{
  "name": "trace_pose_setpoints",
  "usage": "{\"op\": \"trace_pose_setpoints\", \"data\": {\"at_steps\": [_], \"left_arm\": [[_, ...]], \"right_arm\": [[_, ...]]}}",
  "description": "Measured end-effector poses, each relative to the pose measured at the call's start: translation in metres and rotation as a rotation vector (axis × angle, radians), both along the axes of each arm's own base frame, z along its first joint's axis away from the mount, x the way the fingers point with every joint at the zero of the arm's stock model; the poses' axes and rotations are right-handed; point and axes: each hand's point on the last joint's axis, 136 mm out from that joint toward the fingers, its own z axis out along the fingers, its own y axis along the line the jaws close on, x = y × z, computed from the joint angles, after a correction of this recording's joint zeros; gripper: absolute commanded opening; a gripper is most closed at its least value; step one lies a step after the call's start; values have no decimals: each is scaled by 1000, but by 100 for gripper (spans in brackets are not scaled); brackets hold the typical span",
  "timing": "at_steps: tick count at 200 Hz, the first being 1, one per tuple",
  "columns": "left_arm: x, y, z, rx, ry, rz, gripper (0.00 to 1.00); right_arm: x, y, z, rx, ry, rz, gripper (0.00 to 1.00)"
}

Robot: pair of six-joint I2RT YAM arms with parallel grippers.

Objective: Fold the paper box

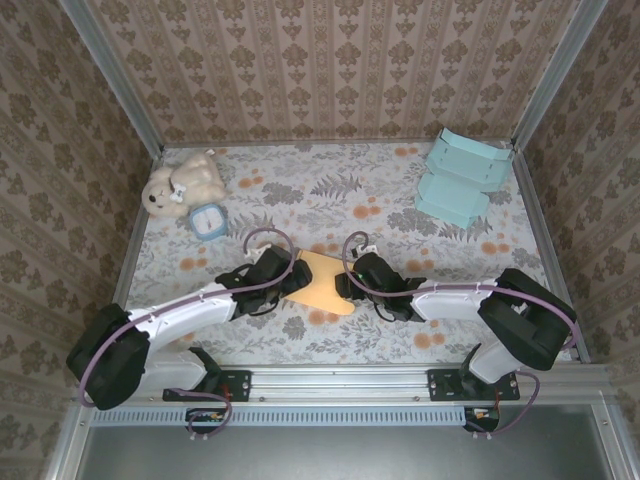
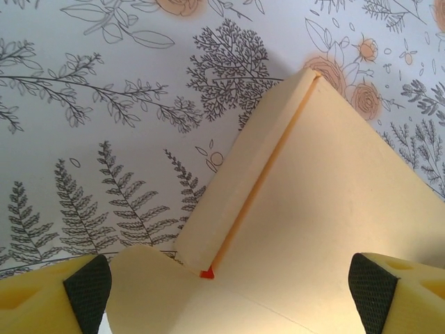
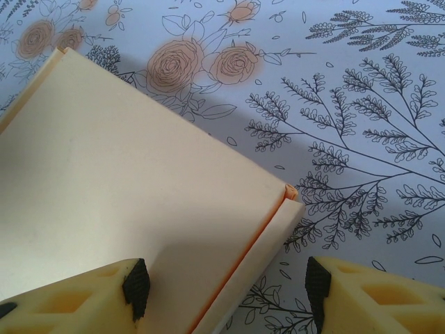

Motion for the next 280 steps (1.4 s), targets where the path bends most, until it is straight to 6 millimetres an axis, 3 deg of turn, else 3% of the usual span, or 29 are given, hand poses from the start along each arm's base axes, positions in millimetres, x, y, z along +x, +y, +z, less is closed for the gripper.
{"op": "trace_pose_setpoints", "data": {"at_steps": [153,280], "left_arm": [[-20,-20,-5,-46,58,-37,89],[-16,-18,-11,-28,63,-6,85]], "right_arm": [[10,7,-1,15,-21,-13,64],[13,9,-1,26,-32,-20,64]]}}
